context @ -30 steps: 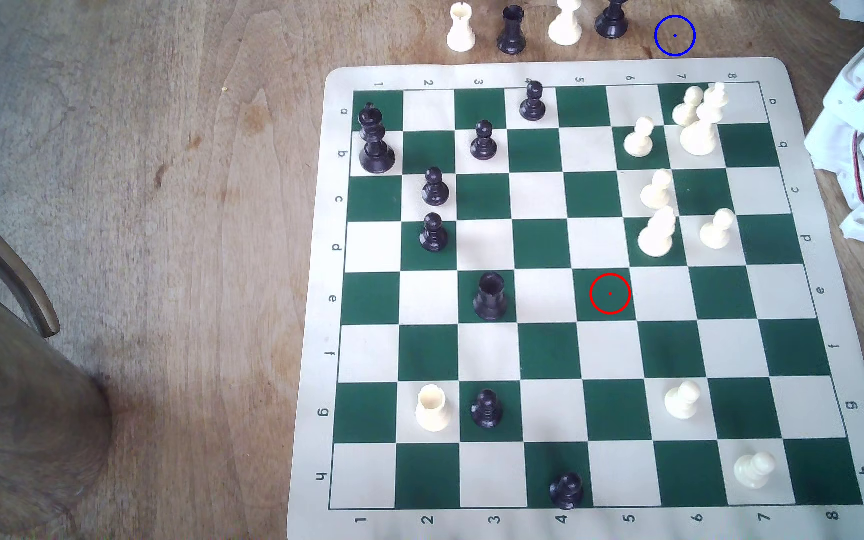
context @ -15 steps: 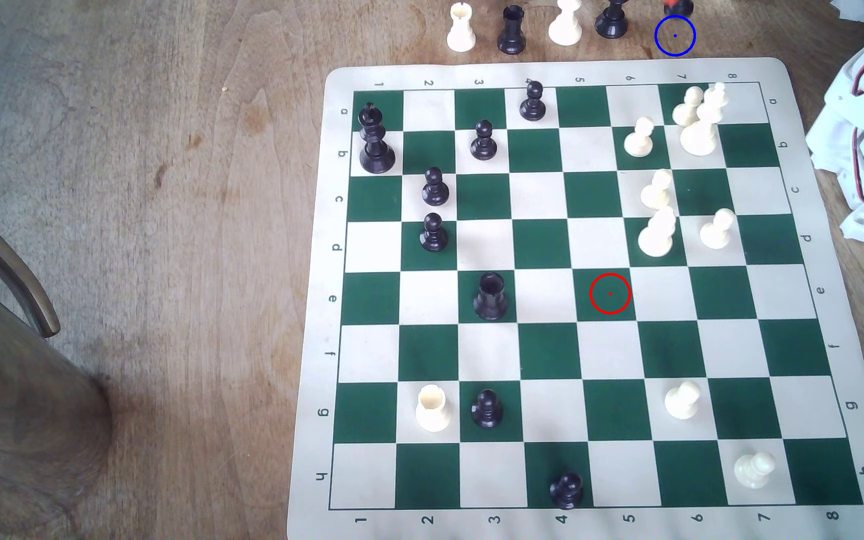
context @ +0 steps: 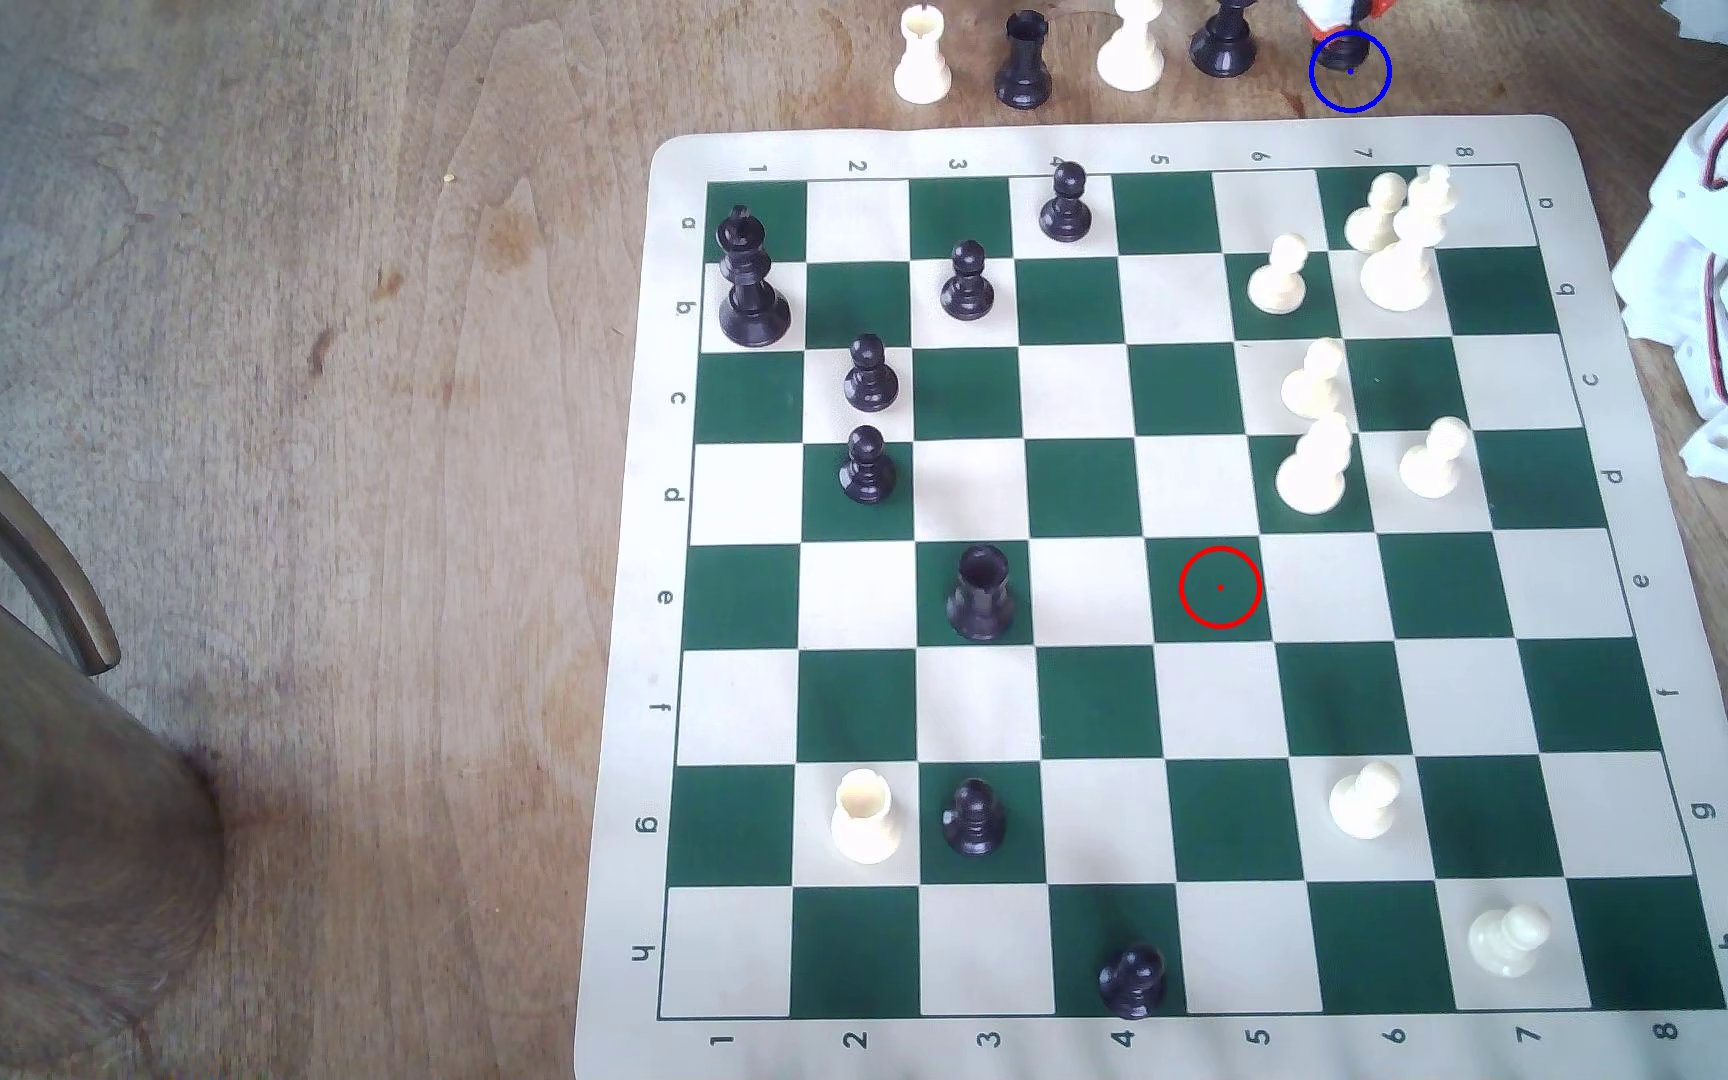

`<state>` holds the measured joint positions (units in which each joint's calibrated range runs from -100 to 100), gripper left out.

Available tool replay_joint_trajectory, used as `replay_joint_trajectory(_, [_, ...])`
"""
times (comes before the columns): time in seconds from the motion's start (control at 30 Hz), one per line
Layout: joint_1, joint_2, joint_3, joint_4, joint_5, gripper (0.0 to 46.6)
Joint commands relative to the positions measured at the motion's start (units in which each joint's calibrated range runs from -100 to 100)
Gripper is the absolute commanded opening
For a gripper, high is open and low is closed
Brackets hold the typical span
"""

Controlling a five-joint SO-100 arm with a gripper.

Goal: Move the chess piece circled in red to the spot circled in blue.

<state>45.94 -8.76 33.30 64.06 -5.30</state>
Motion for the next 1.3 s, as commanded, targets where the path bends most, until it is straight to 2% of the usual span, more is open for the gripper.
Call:
replay_joint_trajectory(0.0, [0.01,-0.67,0.42,-0.10,0.29,0.3])
replay_joint_trajectory(0.57, [-1.16,-0.92,3.23,-2.88,0.54,0.5])
replay_joint_trajectory(0.67, [-1.16,-0.92,3.23,-2.88,0.54,3.7])
replay_joint_trajectory(0.83, [-1.24,-1.26,3.23,-2.88,0.54,5.2])
replay_joint_trajectory(0.9, [-1.01,-1.69,3.23,-2.88,0.39,16.0])
replay_joint_trajectory(0.93, [-0.85,-1.86,3.32,-2.88,0.34,17.6])
replay_joint_trajectory(1.27, [-0.15,-5.00,1.69,-1.82,0.78,19.6])
